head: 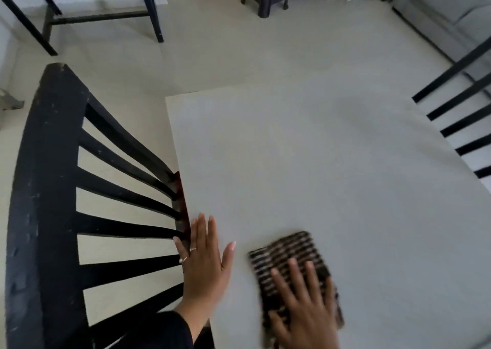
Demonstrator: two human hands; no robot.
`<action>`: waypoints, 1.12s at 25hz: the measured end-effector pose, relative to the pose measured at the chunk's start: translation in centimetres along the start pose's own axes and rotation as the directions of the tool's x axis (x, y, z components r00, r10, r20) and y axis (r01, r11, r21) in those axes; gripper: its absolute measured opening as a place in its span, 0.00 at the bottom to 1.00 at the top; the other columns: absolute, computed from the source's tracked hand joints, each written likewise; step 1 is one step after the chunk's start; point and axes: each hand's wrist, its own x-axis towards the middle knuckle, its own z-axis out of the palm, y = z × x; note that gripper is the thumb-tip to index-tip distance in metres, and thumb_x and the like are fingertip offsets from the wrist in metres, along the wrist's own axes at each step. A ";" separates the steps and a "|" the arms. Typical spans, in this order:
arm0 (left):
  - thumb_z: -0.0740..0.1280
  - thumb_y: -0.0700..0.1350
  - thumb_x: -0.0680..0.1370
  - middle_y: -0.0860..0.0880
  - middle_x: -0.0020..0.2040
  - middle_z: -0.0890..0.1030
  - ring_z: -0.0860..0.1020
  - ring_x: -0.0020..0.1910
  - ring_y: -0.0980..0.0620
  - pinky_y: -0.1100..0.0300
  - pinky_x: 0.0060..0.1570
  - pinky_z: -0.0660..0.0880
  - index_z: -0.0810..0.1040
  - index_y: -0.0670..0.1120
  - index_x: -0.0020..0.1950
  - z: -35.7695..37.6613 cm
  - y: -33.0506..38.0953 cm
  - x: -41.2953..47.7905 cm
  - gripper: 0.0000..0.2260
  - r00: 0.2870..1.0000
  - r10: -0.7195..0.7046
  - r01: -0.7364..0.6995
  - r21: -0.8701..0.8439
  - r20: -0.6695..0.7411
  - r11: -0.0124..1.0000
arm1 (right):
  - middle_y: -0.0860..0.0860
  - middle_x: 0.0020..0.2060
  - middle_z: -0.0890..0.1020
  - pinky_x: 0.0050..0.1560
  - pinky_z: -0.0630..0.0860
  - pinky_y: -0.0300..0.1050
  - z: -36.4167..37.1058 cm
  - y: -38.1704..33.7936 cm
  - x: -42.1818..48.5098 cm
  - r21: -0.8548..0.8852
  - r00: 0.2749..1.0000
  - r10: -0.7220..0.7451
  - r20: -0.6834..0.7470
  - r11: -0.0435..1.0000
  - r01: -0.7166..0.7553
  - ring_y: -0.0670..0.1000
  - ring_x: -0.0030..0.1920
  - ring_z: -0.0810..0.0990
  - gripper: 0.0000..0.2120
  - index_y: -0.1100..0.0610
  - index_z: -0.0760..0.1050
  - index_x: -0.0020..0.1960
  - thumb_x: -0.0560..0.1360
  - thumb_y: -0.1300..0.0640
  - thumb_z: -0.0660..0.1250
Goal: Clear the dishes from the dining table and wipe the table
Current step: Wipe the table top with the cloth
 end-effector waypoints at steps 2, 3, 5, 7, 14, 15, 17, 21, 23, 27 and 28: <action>0.44 0.61 0.80 0.39 0.75 0.60 0.58 0.75 0.41 0.32 0.69 0.50 0.60 0.40 0.75 0.9 -0.4 -1.9 0.32 0.997 0.068 -0.069 0.059 0.022 0.996 | 0.53 0.74 0.65 0.66 0.57 0.72 -1.3 4.0 -0.6 0.011 0.978 0.205 -0.021 0.979 -0.205 0.59 0.74 0.59 0.39 0.42 0.63 0.73 0.64 0.33 0.60; 0.44 0.61 0.80 0.39 0.76 0.59 0.57 0.75 0.41 0.32 0.69 0.50 0.60 0.40 0.75 1.1 -0.6 -2.2 0.32 0.996 0.084 -0.085 0.069 0.016 0.994 | 0.53 0.74 0.64 0.67 0.55 0.72 -1.9 5.9 0.1 0.009 0.953 0.299 -0.048 0.954 -0.299 0.60 0.74 0.59 0.37 0.43 0.62 0.74 0.66 0.34 0.57; 0.45 0.61 0.80 0.40 0.77 0.56 0.54 0.76 0.43 0.33 0.70 0.47 0.56 0.41 0.76 1.1 -0.8 -2.4 0.32 0.997 0.082 -0.082 0.057 -0.002 0.995 | 0.51 0.77 0.57 0.69 0.49 0.72 -3.1 9.1 3.5 0.023 0.873 0.483 -0.068 0.875 -0.483 0.59 0.76 0.52 0.36 0.41 0.56 0.76 0.70 0.34 0.52; 0.46 0.61 0.79 0.41 0.77 0.52 0.50 0.77 0.44 0.34 0.71 0.45 0.51 0.41 0.77 0.7 -0.7 -2.7 0.32 0.997 0.076 -0.076 0.024 -0.004 0.997 | 0.49 0.78 0.48 0.70 0.43 0.71 -4.4 10.9 8.7 0.086 0.786 0.616 -0.049 0.786 -0.612 0.57 0.77 0.43 0.34 0.39 0.48 0.77 0.73 0.33 0.51; 0.46 0.62 0.78 0.48 0.78 0.45 0.47 0.77 0.52 0.43 0.73 0.36 0.44 0.45 0.77 -0.1 -1.9 -7.7 0.33 0.988 0.143 -0.134 -0.150 0.049 0.979 | 0.51 0.78 0.46 0.68 0.36 0.73 -4.8 3.0 20.8 0.031 0.949 0.313 -0.030 0.950 -0.312 0.60 0.77 0.41 0.35 0.41 0.46 0.77 0.74 0.33 0.52; 0.45 0.62 0.78 0.50 0.78 0.43 0.46 0.77 0.53 0.44 0.73 0.35 0.43 0.45 0.77 -0.4 -2.4 -8.3 0.33 0.985 0.159 -0.146 -0.171 0.062 0.974 | 0.51 0.78 0.47 0.68 0.36 0.73 -4.3 0.5 20.1 -0.006 0.979 0.203 -0.026 0.979 -0.203 0.60 0.77 0.42 0.35 0.41 0.46 0.77 0.74 0.34 0.53; 0.43 0.64 0.78 0.53 0.78 0.41 0.46 0.77 0.54 0.46 0.73 0.34 0.41 0.47 0.77 -0.9 -3.1 -9.3 0.33 0.978 0.191 -0.169 -0.218 0.084 0.961 | 0.51 0.78 0.50 0.68 0.36 0.73 -2.9 -4.3 16.7 -0.073 1.000 -0.004 -0.005 0.997 0.004 0.60 0.77 0.43 0.35 0.40 0.48 0.77 0.72 0.34 0.52; 0.45 0.61 0.80 0.47 0.79 0.46 0.51 0.77 0.49 0.46 0.73 0.36 0.47 0.43 0.78 -1.9 -3.6 -11.4 0.32 0.909 0.412 -0.379 -0.278 0.069 0.883 | 0.49 0.77 0.55 0.70 0.43 0.72 1.1 -9.5 3.8 -0.071 0.966 -0.258 -0.012 0.964 0.257 0.59 0.77 0.47 0.33 0.40 0.53 0.76 0.73 0.36 0.55; 0.47 0.60 0.81 0.43 0.78 0.53 0.52 0.77 0.48 0.41 0.72 0.41 0.51 0.42 0.77 -1.9 -3.9 -12.5 0.31 0.838 0.541 -0.507 -0.262 0.074 0.821 | 0.47 0.78 0.53 0.71 0.44 0.71 2.9 -8.8 -2.5 -0.086 0.961 -0.278 -0.008 0.957 0.276 0.58 0.77 0.45 0.32 0.40 0.51 0.77 0.75 0.37 0.53; 0.46 0.60 0.81 0.42 0.77 0.57 0.53 0.76 0.46 0.36 0.69 0.47 0.57 0.40 0.75 -0.6 -3.6 -14.3 0.30 0.616 0.756 -0.740 -0.169 0.220 0.652 | 0.47 0.78 0.53 0.71 0.44 0.69 2.8 -4.4 -11.1 -0.077 0.999 0.043 -0.018 0.996 -0.045 0.57 0.77 0.48 0.35 0.38 0.49 0.76 0.71 0.40 0.56; 0.45 0.60 0.81 0.43 0.77 0.55 0.52 0.76 0.45 0.36 0.68 0.48 0.57 0.40 0.74 -0.2 -3.2 -14.6 0.30 0.558 0.785 -0.787 -0.128 0.268 0.603 | 0.47 0.78 0.53 0.71 0.44 0.68 2.4 -3.3 -12.4 -0.072 0.981 0.194 -0.021 0.978 -0.195 0.57 0.77 0.49 0.36 0.38 0.50 0.76 0.70 0.40 0.56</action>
